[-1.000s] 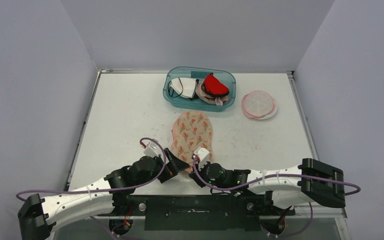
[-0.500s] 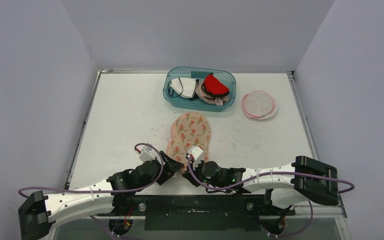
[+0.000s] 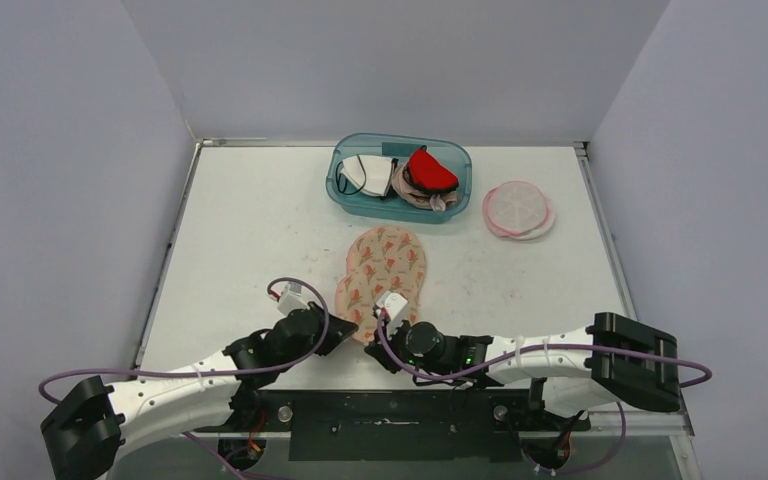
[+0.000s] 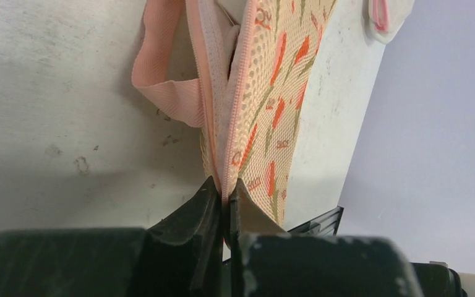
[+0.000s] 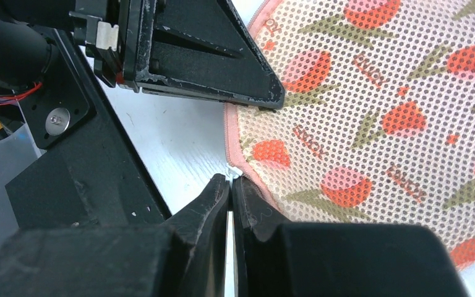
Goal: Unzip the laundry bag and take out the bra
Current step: Unzip the laundry bag at the center of the board, then open the laundry bag at the center of the board.
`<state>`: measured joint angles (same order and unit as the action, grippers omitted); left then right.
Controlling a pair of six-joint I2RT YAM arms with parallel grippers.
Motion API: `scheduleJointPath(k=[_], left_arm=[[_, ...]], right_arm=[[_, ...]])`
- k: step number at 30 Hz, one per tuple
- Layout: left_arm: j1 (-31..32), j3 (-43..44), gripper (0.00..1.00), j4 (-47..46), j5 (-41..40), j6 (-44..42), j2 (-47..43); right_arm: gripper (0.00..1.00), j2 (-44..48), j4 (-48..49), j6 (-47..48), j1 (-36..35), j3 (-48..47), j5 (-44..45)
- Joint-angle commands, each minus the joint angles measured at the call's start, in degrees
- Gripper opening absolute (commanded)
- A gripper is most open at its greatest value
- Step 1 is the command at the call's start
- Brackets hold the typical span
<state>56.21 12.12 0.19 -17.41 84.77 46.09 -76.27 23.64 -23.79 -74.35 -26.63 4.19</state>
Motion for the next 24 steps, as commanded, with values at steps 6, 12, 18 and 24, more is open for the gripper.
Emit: scheduleJointPath(k=[6,12,18,24], left_arm=[[-4.4,-0.3,0.00,-3.5,2.5,-2.7,-1.0],[-7.0,-0.7,0.00,-4.3,5.1,-4.8,-0.7],[-9.4,1.5,0.00,-7.6,9.9,-9.0,4.2],[-12.9,5.7,0.00,-10.4,15.5,-13.0,12.3]], right_arm=[[0.05,8.0,-3.7,-1.7,-0.6,1.8,5.0],[0.05,13.4,-10.5,-3.6,-0.6,4.7,9.6],[0.05,16.2,-14.6,-6.1,-0.5,7.0,13.4],[0.05,17.7,-15.9,-6.7,-0.5,7.2,13.7]])
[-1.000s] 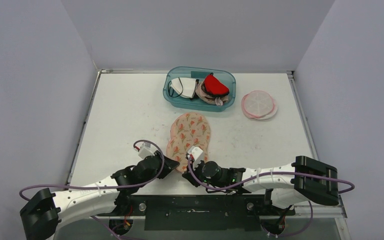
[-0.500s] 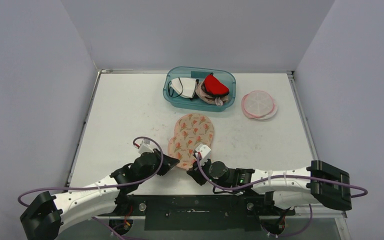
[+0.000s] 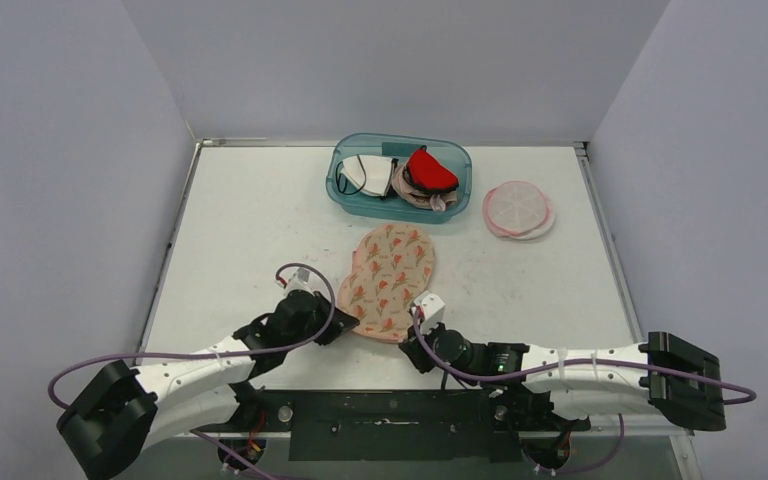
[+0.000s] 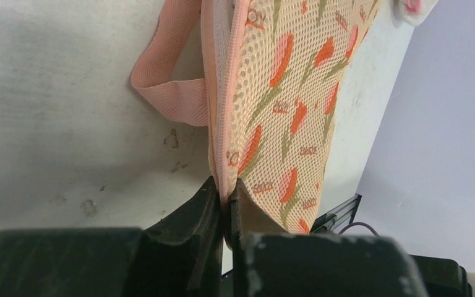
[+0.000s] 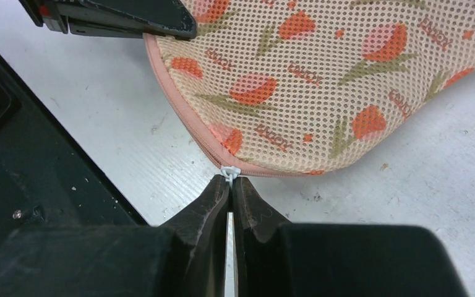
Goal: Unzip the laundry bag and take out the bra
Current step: Open the laundry bag at the center of the board.
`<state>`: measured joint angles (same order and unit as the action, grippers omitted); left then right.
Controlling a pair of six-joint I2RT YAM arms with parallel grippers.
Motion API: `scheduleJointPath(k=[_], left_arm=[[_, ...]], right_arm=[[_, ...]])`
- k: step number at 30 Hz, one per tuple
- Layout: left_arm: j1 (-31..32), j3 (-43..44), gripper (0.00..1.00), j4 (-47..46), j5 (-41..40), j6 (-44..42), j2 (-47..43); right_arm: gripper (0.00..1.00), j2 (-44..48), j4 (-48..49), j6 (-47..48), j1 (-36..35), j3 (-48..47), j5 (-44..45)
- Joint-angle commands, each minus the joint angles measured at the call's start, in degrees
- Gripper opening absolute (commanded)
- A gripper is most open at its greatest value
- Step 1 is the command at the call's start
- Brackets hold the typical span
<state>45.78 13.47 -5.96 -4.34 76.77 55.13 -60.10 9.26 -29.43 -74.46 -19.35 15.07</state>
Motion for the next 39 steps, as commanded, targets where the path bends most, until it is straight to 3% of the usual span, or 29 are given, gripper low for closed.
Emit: scheduleJointPath(k=[1,3,7,12,16,22,25,31,39], left_arm=[[-2.8,5.0,0.09,-4.0,3.0,-5.4,4.1],[-2.8,5.4,0.48,-3.9,3.9,-5.9,4.4],[-1.5,3.4,0.80,-3.8,5.9,-4.5,1.6],[4.6,-0.6,0.94,-2.9,3.1,0.2,-4.8],[11.3,-1.3,0.97,-0.1,-2.2,3.4,-9.6],[14.7,0.2,0.97,1.1,-5.9,4.7,-8.6],[14.8,0.6,0.90,1.2,-8.0,6.2,-6.3],[14.7,-0.7,0.66,0.8,-13.5,10.0,-4.6],[14.5,0.0,0.20,2.1,-16.4,10.0,-4.1]], right_arm=[[0.05,1.5,-1.5,-1.1,-0.4,-0.3,2.6],[0.05,1.3,-1.1,-1.0,-0.4,-0.5,2.2],[0.05,-0.3,1.2,-0.8,-0.4,-1.7,0.0],[0.05,-4.1,4.6,-0.2,-0.5,-3.3,-2.1],[0.05,-7.8,7.3,0.9,-0.7,-5.2,-3.8],[0.05,-12.6,9.9,2.4,-1.2,-9.0,-6.0],[0.05,-13.4,10.3,3.0,-1.5,-10.1,-6.7],[0.05,-12.2,9.9,3.3,-2.1,-10.1,-6.8],[0.05,-9.5,8.3,2.7,-2.3,-8.4,-5.9]])
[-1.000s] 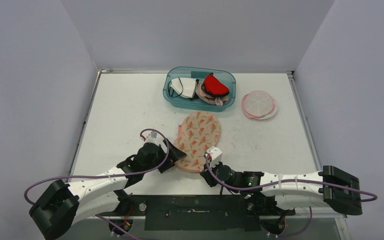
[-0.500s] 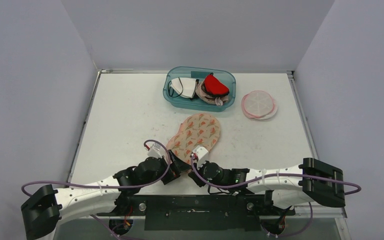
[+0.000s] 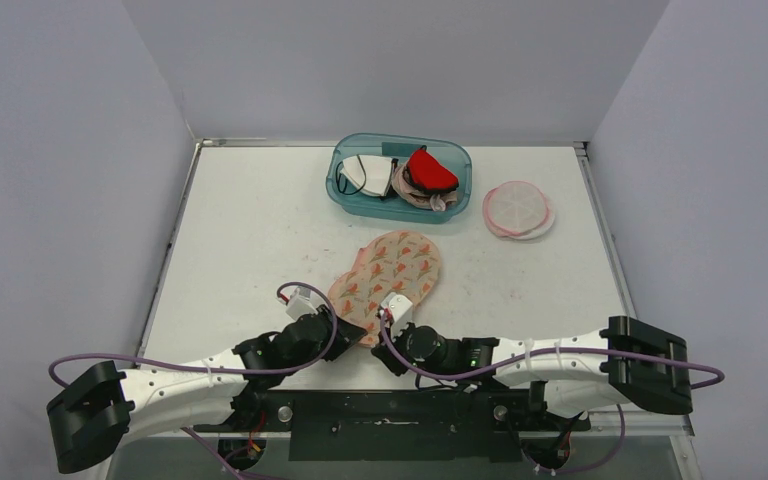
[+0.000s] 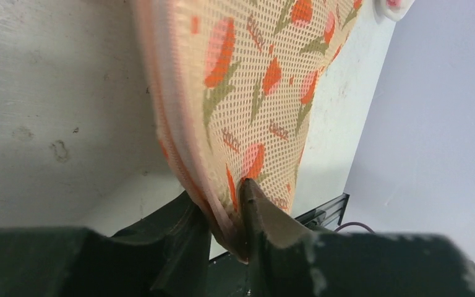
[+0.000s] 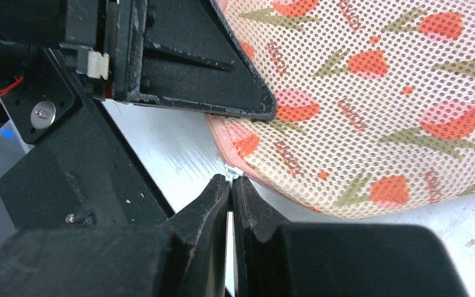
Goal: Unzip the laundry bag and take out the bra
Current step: Open the laundry bag at the center of the board.
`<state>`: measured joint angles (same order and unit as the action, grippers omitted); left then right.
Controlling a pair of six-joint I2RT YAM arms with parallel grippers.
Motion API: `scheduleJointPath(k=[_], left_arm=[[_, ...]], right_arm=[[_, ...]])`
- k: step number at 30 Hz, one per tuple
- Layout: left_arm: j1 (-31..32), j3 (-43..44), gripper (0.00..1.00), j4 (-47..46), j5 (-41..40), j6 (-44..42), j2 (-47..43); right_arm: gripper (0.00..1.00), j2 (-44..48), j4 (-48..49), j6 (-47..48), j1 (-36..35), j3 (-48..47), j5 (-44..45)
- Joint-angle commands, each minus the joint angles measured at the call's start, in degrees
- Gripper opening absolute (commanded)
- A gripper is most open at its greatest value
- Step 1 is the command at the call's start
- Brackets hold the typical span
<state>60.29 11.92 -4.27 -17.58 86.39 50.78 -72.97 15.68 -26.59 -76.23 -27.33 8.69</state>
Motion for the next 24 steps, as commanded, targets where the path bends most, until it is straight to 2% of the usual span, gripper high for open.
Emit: scheduleJointPath(k=[1,5,24], left_arm=[[0.0,1.5,0.16,0.6,-3.3,0.5,0.3],[0.0,1.2,0.00,1.2,-3.9,1.1,0.1],[-0.5,0.8,0.00,3.1,-5.0,2.8,-0.3]], right_arm=[[0.05,3.7,1.6,-0.3,-0.5,-0.2,0.6],[0.05,5.2,0.4,-0.7,-0.5,0.8,1.8],[0.05,11.4,-3.9,-3.6,0.4,8.1,9.2]])
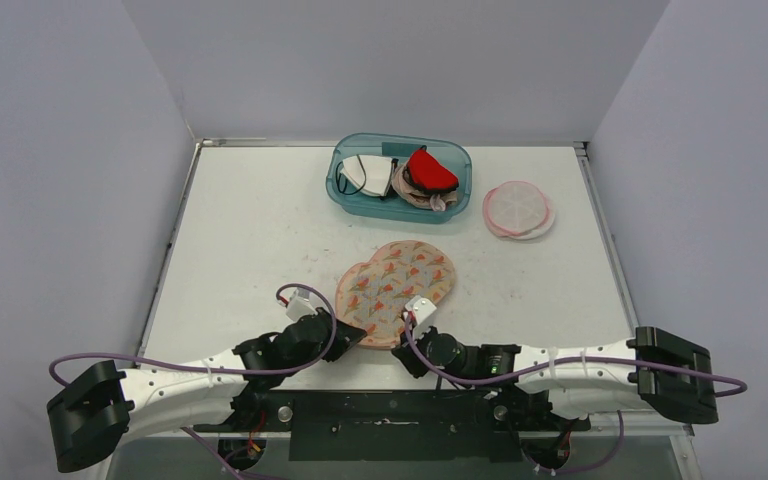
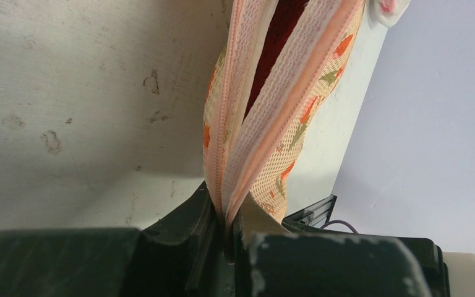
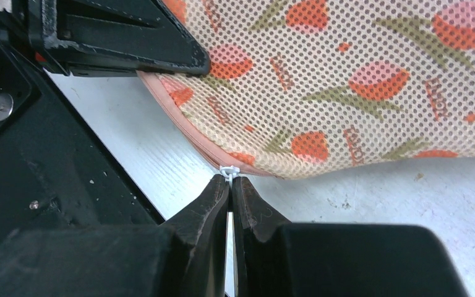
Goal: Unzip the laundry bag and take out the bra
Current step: Open the laundry bag at the center of the board.
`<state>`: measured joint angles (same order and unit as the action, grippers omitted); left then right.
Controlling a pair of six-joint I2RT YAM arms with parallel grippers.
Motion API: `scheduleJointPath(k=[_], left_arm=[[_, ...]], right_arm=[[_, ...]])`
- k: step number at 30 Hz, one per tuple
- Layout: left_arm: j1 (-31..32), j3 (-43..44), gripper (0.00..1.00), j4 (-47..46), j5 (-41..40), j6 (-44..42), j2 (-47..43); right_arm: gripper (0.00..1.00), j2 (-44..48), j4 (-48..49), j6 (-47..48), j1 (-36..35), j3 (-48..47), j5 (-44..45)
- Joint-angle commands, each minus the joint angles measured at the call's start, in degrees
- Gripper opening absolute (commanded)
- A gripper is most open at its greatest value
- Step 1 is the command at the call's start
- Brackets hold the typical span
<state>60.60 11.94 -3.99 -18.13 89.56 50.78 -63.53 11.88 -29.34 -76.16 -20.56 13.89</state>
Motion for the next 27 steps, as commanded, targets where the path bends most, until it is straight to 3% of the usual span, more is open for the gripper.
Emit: scheduleJointPath(k=[1,20,21,25,27], left_arm=[[-0.8,0.6,0.00,2.7,-4.4,-0.2,-0.3],[-0.7,-1.5,0.00,-4.3,-3.5,-0.2,2.1],[-0.7,-1.5,0.00,-5.0,-3.6,-0.2,2.3],[-0.7,-0.8,0.00,-7.4,-4.8,0.3,4.1],[-0.6,0.1,0.00,-8.2,-5.6,0.7,5.3]], right_arm=[[0.05,2.2,0.2,-0.9,0.5,1.6,4.0],[0.07,3.8,1.1,-3.2,2.5,3.5,2.3],[0.12,4.9,1.3,-3.5,2.4,3.8,1.6],[0.54,9.8,-1.1,-6.7,2.4,3.7,1.0],[0.69,12.0,-3.3,-9.0,2.5,3.2,1.8]])
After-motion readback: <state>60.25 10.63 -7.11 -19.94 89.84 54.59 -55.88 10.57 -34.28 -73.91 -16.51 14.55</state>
